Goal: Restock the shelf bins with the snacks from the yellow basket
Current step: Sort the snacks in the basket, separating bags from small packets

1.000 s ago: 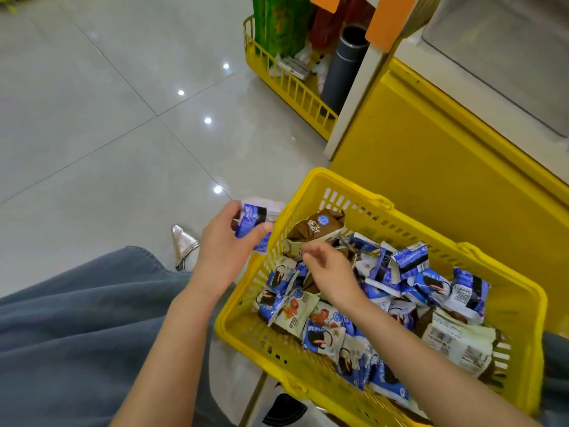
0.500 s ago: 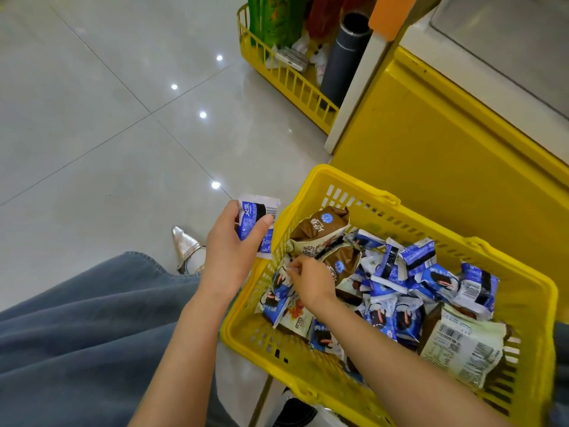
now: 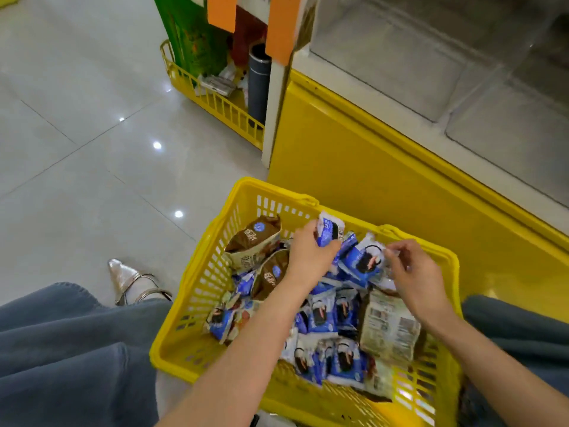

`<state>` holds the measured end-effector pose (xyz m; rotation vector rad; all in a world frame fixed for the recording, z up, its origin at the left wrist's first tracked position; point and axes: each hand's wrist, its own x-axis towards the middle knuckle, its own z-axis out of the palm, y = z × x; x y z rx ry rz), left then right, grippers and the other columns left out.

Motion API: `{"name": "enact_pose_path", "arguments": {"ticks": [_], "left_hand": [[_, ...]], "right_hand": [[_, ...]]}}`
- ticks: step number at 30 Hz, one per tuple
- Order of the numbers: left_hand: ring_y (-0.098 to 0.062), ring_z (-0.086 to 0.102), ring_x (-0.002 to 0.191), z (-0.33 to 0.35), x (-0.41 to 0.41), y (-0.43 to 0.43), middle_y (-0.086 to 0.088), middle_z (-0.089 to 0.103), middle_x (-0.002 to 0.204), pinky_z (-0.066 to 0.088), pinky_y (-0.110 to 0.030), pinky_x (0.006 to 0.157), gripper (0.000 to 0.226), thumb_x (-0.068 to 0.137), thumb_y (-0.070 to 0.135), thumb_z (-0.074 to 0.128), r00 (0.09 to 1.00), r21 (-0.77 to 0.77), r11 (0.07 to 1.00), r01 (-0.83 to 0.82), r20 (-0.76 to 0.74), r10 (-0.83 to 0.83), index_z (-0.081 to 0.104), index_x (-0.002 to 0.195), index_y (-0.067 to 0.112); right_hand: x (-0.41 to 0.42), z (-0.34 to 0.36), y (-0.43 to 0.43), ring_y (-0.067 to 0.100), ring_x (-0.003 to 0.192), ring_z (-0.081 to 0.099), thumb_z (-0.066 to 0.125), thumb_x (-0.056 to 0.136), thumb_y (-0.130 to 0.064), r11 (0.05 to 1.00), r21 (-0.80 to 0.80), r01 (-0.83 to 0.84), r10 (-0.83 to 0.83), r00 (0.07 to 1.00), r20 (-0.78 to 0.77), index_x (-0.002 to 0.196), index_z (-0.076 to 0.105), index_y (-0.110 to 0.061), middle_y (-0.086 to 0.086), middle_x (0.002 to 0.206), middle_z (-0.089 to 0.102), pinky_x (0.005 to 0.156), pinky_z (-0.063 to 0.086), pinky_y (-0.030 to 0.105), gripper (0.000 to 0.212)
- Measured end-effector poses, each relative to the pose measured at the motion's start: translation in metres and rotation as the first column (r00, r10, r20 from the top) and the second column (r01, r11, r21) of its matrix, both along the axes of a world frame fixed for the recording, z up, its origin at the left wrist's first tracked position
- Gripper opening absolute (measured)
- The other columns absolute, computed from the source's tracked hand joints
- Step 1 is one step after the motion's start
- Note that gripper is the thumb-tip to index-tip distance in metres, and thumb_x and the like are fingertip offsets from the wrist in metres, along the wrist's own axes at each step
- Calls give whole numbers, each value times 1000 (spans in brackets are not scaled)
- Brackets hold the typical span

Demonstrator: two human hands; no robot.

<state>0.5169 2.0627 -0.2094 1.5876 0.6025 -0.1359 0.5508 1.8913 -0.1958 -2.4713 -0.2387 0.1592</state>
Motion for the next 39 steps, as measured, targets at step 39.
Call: {"name": "enact_pose_path", "arguments": {"ticks": [39], "left_hand": [[-4, 53, 86, -43, -127, 126, 9, 55, 96, 42, -23, 73, 20, 96, 38, 41, 955, 450, 853, -265, -2, 298, 52, 106, 25]], "right_hand": [[-57, -109, 183, 15, 92, 60, 59, 90, -25, 722, -98, -685, 652, 720, -239, 107, 65, -18, -1, 105, 64, 74, 46, 28, 19]]}}
